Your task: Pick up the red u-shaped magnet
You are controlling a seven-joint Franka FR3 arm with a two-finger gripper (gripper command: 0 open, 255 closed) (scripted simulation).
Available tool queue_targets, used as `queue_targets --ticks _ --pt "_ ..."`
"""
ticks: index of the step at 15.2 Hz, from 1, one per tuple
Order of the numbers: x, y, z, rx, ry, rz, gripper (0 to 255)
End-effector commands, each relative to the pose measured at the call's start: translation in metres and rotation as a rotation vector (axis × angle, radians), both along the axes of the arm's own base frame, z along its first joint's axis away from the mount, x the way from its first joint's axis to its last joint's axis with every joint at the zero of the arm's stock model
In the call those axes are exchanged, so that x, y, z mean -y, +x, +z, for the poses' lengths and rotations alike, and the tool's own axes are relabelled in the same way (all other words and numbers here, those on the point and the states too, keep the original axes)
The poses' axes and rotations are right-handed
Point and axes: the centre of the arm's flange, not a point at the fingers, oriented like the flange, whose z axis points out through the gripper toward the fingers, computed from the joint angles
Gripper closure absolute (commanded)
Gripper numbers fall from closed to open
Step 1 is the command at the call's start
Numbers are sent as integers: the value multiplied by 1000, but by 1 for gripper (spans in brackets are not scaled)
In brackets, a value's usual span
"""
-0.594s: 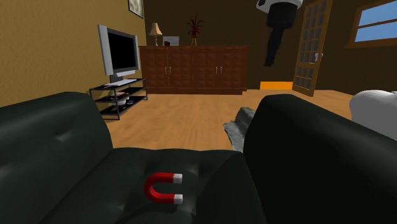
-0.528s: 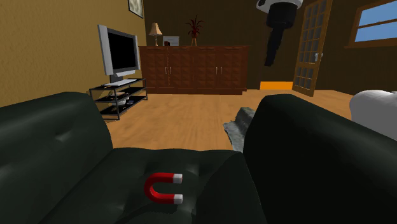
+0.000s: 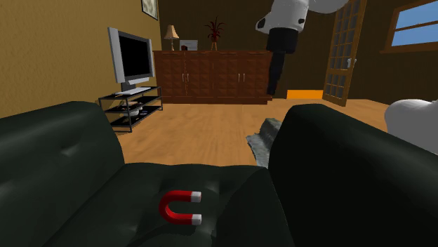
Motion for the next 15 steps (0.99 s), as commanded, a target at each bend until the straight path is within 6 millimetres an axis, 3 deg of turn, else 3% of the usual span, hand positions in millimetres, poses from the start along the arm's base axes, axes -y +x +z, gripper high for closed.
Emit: queue_targets --ticks 1,15 --pt "-14 18 -14 -5 -8 17 0" --pt "-108 134 -134 -45 -66 133 0"
